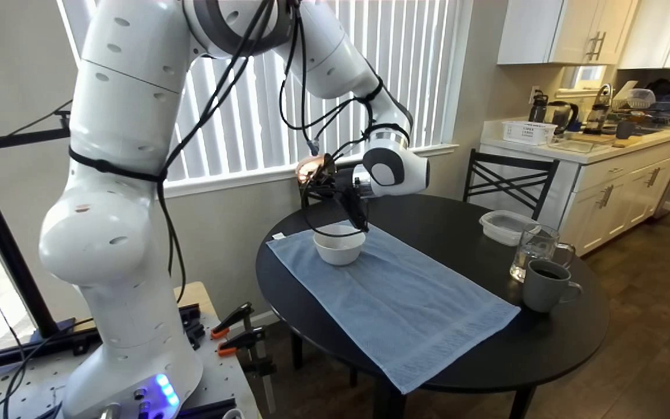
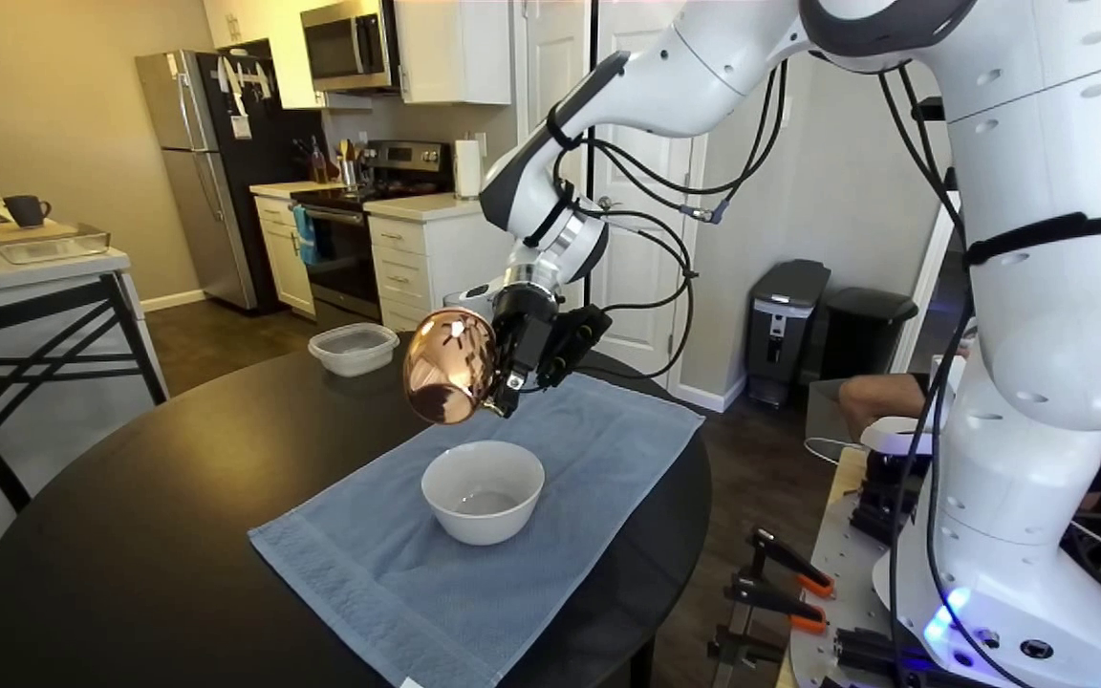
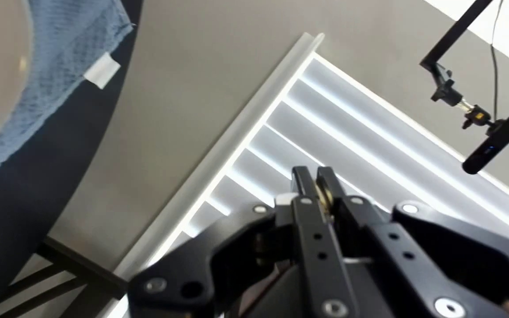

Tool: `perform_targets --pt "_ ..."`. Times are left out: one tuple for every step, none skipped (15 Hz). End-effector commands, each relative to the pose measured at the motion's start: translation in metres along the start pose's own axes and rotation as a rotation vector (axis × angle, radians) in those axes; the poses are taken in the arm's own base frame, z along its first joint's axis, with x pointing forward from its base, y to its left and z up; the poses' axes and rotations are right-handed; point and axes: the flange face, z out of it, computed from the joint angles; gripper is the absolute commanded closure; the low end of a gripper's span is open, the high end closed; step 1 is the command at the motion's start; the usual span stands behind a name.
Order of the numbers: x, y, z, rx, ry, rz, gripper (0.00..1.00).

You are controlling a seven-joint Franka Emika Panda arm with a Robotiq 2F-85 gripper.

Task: Pour the items in the cup into the bowl

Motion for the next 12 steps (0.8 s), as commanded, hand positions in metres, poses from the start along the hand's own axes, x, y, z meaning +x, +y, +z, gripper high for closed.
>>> perform_targets --pt "0.006 -0.002 0.016 0.181 0.038 -0.066 0.96" --pt "0.006 -0.003 0.018 0.236 0.038 -0.063 0.96" --pt "0.004 -0.006 0.014 0.295 0.019 -0.029 0.96" --pt "0.005 -0.01 0.008 0.344 0.0 0.014 0.96" --pt "0.006 -0.017 0.002 0.381 -0.013 0.059 0.96" --pt "0.007 -0.022 -0.004 0.396 -0.025 0.106 0.96" --pt "0.006 -0.026 -0.008 0.424 -0.038 0.152 0.96" --pt "0.005 -0.028 -0.011 0.46 -0.048 0.187 0.96" --pt "0.004 -0.03 -0.011 0.502 -0.059 0.218 0.96" --pt "0.003 -0.031 -0.009 0.555 -0.069 0.232 0.96" --pt "0.002 -0.032 -0.004 0.607 -0.075 0.232 0.96" --pt "0.002 -0.03 0.003 0.659 -0.074 0.221 0.96"
